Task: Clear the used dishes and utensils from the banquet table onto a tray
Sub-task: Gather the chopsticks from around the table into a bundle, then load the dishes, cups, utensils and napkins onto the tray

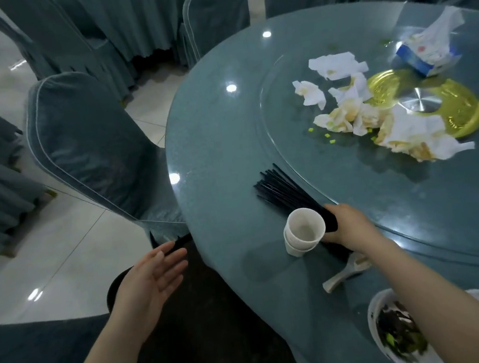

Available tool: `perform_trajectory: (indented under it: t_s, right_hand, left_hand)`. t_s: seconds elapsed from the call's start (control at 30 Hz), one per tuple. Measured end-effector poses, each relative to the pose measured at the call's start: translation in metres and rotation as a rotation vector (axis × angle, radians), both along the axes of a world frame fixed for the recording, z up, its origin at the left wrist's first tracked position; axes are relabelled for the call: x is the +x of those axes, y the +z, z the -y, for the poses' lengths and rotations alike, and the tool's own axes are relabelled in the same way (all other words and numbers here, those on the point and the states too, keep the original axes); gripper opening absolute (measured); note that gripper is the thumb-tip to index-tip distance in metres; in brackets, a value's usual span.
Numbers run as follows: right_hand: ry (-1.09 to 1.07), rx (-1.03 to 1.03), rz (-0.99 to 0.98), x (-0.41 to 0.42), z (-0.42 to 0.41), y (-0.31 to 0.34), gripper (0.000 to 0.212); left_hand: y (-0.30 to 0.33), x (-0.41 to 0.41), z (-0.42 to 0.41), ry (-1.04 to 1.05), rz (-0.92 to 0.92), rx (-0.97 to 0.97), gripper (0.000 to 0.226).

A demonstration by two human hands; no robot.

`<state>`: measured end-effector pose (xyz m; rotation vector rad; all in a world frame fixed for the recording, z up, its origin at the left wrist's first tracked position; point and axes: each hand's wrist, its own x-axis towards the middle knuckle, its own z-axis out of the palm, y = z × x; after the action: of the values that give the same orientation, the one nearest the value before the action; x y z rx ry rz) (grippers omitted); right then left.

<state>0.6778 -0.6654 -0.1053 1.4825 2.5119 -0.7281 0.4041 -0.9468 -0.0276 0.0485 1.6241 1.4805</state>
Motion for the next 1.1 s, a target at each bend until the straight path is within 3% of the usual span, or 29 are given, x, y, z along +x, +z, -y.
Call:
perform_trajectory:
  t_s: [0.1,0.3,0.5,0.63,0.9,1.1]
  right_hand:
    - [0.007,-0.031,0.004,0.011,0.004,0.008,0.085]
    - [-0.149,0.041,-0.213,0.026,0.026,0.024,0.043]
    - [-0.354,0.053,-0.458,0.038,0.081,0.051,0.033]
    - [-0.375,0.028,-0.607,0.044,0.153,0.064,0.030]
    - [-0.354,-0.068,-0.595,0.043,0.310,0.049,0.027]
    - [-0.421,-0.359,-0.534,0.036,0.391,-0.019,0.024]
  left_hand:
    - [-0.001,0.005,0.006,0.005,0.012,0.001,0.027]
    - [0.004,0.007,0.029,-0.001,0.012,0.033,0.027]
    - [0.015,0.004,0.068,-0.016,0.017,0.097,0.026]
    - [0.022,0.009,0.111,-0.065,0.016,0.128,0.025]
    - [0.000,0.047,0.209,-0.184,0.055,0.130,0.026]
    - [-0.059,0.083,0.260,-0.244,0.157,-0.006,0.026]
